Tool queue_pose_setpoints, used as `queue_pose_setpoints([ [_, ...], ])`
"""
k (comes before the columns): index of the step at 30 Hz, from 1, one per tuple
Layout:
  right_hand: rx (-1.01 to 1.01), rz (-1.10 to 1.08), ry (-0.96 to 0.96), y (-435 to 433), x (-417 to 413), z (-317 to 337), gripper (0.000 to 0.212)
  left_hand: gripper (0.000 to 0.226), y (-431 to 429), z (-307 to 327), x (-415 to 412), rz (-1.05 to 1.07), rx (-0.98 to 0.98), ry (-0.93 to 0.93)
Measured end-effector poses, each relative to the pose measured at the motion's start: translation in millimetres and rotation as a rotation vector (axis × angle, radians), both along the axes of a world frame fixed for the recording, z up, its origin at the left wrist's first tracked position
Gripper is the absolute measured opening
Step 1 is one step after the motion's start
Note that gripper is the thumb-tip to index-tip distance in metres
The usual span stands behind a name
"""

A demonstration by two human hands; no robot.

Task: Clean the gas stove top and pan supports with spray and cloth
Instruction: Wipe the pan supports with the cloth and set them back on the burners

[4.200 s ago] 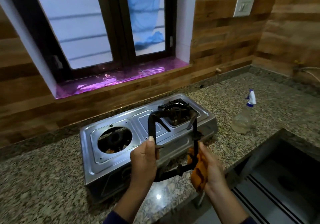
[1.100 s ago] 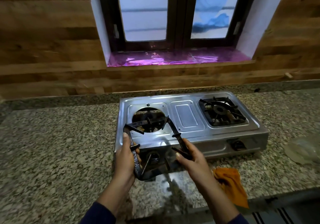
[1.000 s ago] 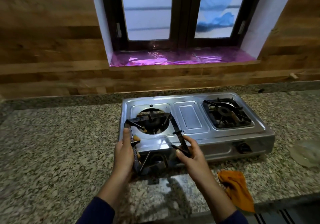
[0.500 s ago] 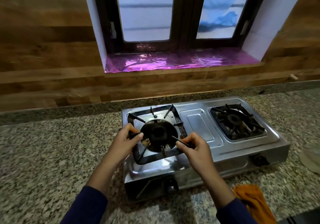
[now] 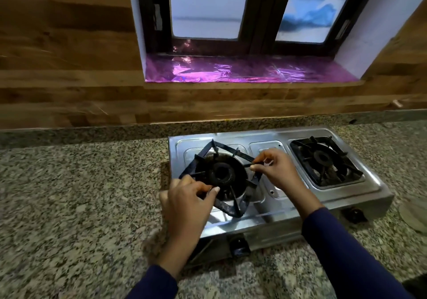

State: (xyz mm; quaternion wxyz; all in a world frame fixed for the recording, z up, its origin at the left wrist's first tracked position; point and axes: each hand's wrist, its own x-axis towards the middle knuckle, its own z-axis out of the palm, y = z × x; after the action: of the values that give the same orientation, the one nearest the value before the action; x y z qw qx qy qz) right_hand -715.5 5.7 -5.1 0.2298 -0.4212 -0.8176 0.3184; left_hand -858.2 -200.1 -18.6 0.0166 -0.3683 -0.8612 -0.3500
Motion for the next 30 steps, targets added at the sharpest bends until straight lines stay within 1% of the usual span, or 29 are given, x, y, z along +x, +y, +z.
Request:
queue_pose_setpoints([
  [1,0.028,0.054,-0.054,5,-4,1,0.024,0.021,-1,-4,7,0.009,0.005,-0.003],
  [5,0.068,0.218,-0.141,22,-12,-5,0.021,0.022,-1,-11,35,0.024,-0.040,-0.036],
  [10,0.173,0.346,-0.170,37,-24,-11,0.016,0.021,11,-13,49,0.053,-0.069,-0.064],
  [18,0.222,0.441,-0.171,63,-47,-16,0.015,0.025,34,-14,55,0.112,-0.126,-0.054],
  [23,0.206,0.480,-0.142,71,-58,-18,0.014,0.026,43,-16,57,0.154,-0.132,-0.034],
  [25,0.206,0.499,-0.134,77,-60,-19,0.013,0.028,43,-17,56,0.148,-0.121,-0.006],
  [27,0.220,0.527,-0.126,80,-61,-21,0.013,0.027,36,-20,51,0.142,-0.070,0.023],
  [29,0.230,0.550,-0.115,84,-60,-23,0.014,0.031,23,-23,44,0.200,-0.023,0.034],
  [30,0.232,0.558,-0.107,86,-60,-24,0.014,0.037,16,-24,40,0.245,-0.032,0.025],
])
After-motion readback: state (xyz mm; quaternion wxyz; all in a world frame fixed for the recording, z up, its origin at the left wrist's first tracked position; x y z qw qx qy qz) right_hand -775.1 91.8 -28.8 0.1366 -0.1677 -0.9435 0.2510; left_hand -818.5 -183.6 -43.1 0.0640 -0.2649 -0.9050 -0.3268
